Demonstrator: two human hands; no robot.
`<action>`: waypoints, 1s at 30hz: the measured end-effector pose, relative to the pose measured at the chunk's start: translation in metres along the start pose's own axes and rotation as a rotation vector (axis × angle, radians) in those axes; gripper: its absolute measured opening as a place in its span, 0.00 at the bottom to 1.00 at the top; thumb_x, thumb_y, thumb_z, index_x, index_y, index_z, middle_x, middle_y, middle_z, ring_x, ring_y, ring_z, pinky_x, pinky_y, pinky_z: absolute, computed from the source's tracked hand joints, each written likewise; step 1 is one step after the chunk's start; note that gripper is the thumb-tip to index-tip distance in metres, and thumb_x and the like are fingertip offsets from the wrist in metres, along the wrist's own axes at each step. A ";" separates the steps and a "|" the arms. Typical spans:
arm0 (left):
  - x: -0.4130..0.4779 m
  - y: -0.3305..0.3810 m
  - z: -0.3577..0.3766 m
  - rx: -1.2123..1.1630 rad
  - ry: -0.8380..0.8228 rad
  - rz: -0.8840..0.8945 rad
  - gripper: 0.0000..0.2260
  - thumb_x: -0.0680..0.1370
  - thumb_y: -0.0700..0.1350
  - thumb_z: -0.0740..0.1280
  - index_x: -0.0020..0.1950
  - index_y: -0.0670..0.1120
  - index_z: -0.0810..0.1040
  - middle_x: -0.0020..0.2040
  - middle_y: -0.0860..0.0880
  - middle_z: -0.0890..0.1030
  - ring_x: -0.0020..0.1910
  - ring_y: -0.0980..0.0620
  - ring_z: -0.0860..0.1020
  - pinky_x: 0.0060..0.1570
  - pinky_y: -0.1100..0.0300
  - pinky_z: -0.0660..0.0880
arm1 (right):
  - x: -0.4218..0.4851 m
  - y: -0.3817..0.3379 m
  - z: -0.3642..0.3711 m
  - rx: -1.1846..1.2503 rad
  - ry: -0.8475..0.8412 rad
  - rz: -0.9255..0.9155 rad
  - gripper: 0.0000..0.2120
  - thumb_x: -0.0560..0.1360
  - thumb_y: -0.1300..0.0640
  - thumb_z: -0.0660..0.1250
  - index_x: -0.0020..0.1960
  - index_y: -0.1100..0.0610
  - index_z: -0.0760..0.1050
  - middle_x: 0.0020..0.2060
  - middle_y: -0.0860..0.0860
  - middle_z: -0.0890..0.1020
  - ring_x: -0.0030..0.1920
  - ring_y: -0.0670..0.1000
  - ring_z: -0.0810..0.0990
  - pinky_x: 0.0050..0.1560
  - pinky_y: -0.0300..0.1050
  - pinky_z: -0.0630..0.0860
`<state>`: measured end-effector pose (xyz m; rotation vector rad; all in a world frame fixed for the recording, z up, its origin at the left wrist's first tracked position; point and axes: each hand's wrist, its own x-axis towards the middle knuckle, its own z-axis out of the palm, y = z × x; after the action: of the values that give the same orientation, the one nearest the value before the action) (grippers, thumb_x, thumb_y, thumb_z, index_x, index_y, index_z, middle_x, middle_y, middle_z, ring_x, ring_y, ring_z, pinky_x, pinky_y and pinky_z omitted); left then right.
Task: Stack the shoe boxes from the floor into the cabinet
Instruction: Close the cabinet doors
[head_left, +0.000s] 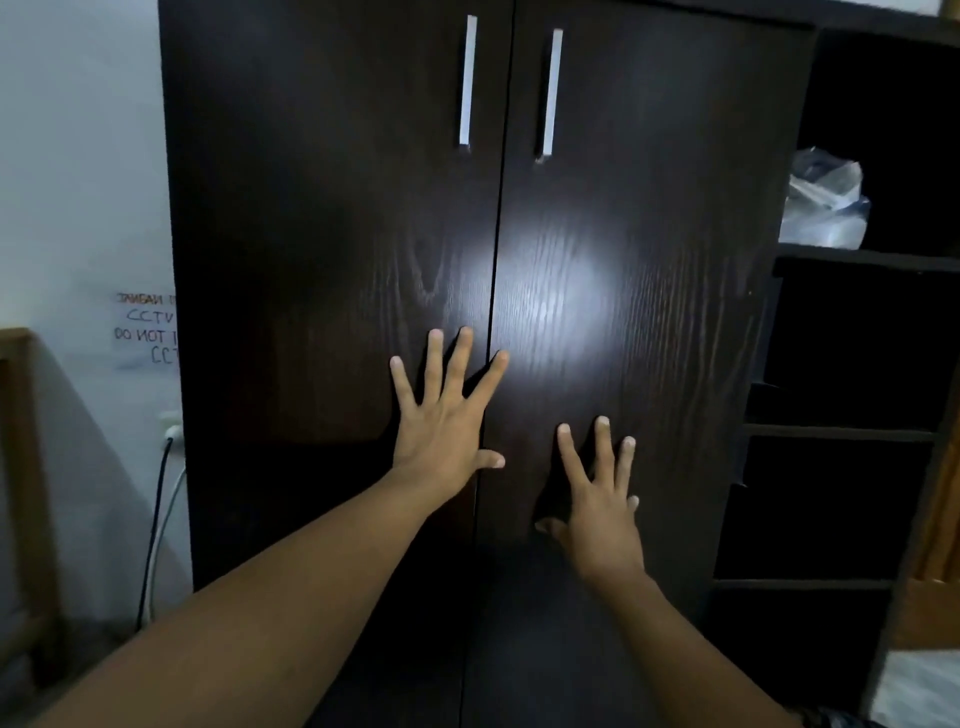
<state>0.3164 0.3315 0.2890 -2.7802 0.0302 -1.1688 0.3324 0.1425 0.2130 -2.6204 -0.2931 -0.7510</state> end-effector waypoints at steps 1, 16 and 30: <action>0.000 0.000 0.003 -0.002 0.011 -0.001 0.57 0.66 0.70 0.70 0.78 0.59 0.32 0.77 0.45 0.28 0.74 0.39 0.26 0.70 0.27 0.38 | 0.001 0.001 0.003 -0.001 0.010 -0.002 0.56 0.71 0.54 0.76 0.78 0.37 0.35 0.73 0.42 0.23 0.74 0.57 0.23 0.71 0.74 0.58; -0.024 -0.022 -0.064 -0.143 -0.426 0.089 0.56 0.66 0.68 0.74 0.79 0.60 0.36 0.81 0.50 0.40 0.80 0.43 0.42 0.73 0.32 0.51 | -0.035 -0.002 -0.070 -0.092 -0.404 -0.072 0.52 0.72 0.56 0.75 0.78 0.36 0.40 0.79 0.43 0.37 0.79 0.60 0.41 0.70 0.75 0.57; -0.374 -0.009 0.057 -0.451 -0.935 -0.115 0.53 0.71 0.63 0.73 0.79 0.56 0.36 0.81 0.48 0.50 0.79 0.44 0.55 0.71 0.36 0.60 | -0.340 0.054 0.092 0.028 -0.862 0.144 0.45 0.76 0.42 0.69 0.80 0.41 0.41 0.80 0.51 0.41 0.79 0.63 0.48 0.73 0.68 0.57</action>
<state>0.0950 0.3711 -0.0148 -3.4539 0.0469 0.2608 0.1072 0.1032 -0.0608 -2.7465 -0.3300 0.4643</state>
